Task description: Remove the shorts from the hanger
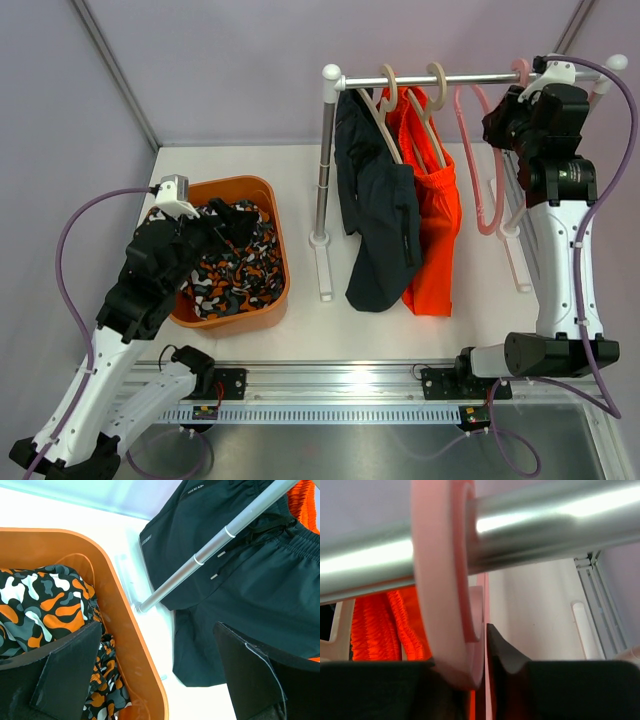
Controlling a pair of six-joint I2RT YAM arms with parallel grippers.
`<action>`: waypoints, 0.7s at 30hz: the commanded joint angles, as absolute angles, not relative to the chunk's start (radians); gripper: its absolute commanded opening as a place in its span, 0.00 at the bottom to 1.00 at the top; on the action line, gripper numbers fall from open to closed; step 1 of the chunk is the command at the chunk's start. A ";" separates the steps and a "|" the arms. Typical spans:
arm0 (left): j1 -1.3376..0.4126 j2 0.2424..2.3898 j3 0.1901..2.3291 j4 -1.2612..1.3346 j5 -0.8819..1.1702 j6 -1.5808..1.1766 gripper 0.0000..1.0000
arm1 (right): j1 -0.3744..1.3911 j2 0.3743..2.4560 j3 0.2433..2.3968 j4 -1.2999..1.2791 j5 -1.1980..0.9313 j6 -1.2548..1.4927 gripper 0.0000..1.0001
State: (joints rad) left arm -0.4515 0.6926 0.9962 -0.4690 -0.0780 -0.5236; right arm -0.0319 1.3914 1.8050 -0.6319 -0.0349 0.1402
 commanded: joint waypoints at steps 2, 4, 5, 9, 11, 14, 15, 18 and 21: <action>-0.454 0.681 1.000 -0.428 -0.052 -0.508 0.99 | -0.038 1.345 1.795 -0.719 -0.005 0.156 0.33; -0.454 0.680 1.002 -0.428 -0.048 -0.509 0.99 | -0.038 1.333 1.793 -0.741 0.026 0.163 0.41; -0.454 0.680 1.000 -0.429 -0.046 -0.509 0.99 | -0.038 1.328 1.793 -0.750 0.035 0.164 0.43; -0.454 0.678 1.002 -0.431 -0.044 -0.509 0.99 | -0.038 1.302 1.790 -0.782 0.069 0.175 0.47; -0.454 0.680 1.003 -0.433 -0.044 -0.506 0.99 | -0.038 1.279 1.792 -0.801 0.081 0.182 0.49; -0.454 0.678 0.999 -0.433 -0.044 -0.505 0.99 | -0.038 1.233 1.798 -0.818 0.103 0.195 0.53; -0.454 0.678 0.997 -0.431 -0.043 -0.506 0.99 | -0.038 1.208 1.799 -0.828 0.110 0.198 0.54; -0.454 0.677 0.991 -0.430 -0.043 -0.502 0.99 | -0.038 1.152 1.824 -0.860 0.150 0.207 0.56; -0.454 0.675 0.982 -0.426 -0.038 -0.495 0.99 | -0.038 1.094 1.832 -0.870 0.092 0.218 0.58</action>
